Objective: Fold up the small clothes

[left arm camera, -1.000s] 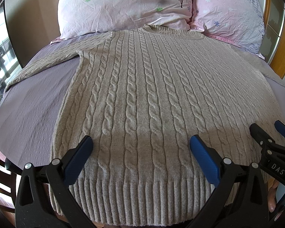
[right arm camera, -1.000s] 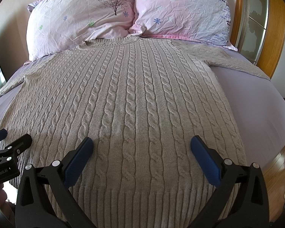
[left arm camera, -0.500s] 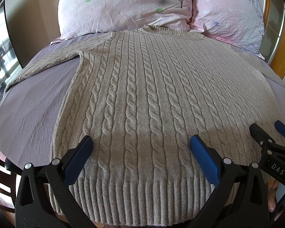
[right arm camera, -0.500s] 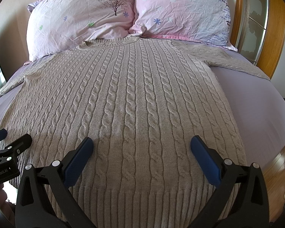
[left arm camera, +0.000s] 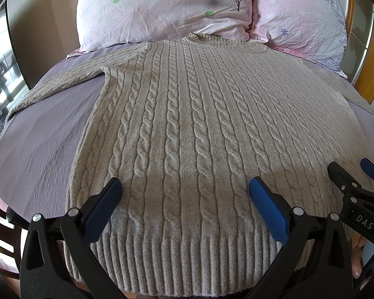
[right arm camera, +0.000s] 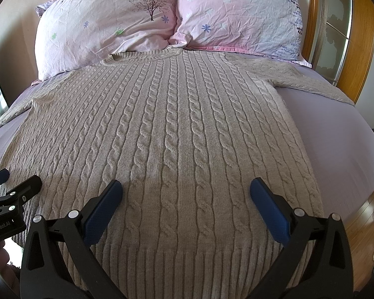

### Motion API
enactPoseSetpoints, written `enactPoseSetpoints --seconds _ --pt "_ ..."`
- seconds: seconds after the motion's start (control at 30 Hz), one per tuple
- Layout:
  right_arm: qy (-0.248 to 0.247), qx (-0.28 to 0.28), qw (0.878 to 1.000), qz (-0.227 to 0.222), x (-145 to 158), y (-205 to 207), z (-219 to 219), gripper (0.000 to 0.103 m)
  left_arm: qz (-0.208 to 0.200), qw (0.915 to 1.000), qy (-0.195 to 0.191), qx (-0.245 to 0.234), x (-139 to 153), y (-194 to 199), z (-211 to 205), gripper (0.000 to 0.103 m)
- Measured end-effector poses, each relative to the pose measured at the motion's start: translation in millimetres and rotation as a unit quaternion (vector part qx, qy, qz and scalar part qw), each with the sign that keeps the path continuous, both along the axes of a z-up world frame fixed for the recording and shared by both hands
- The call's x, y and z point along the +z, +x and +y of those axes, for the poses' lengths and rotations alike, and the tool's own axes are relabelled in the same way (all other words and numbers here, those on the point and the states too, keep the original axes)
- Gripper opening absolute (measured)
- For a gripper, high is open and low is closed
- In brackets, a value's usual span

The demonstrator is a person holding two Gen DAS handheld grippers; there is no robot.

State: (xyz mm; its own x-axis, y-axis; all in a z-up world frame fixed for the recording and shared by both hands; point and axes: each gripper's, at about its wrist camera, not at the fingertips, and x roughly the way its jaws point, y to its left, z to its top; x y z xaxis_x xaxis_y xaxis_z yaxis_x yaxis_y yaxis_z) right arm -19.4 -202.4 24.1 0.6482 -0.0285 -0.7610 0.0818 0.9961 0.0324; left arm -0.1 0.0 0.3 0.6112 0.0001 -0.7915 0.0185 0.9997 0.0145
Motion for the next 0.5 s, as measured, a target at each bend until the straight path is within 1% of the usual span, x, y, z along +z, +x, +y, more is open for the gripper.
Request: enactPoseSetpoints --seconds 0.37,0.5 --pt "-0.001 0.001 1.0 -0.001 -2.3 -0.7 1.2 0.102 -0.001 1.0 0.0 0.0 0.1 -0.2 0.0 0.101" --pt "-0.002 0.01 1.0 0.0 -0.1 -0.3 0.0 0.102 0.0 1.0 0.0 -0.001 0.1 0.0 -0.1 0.101"
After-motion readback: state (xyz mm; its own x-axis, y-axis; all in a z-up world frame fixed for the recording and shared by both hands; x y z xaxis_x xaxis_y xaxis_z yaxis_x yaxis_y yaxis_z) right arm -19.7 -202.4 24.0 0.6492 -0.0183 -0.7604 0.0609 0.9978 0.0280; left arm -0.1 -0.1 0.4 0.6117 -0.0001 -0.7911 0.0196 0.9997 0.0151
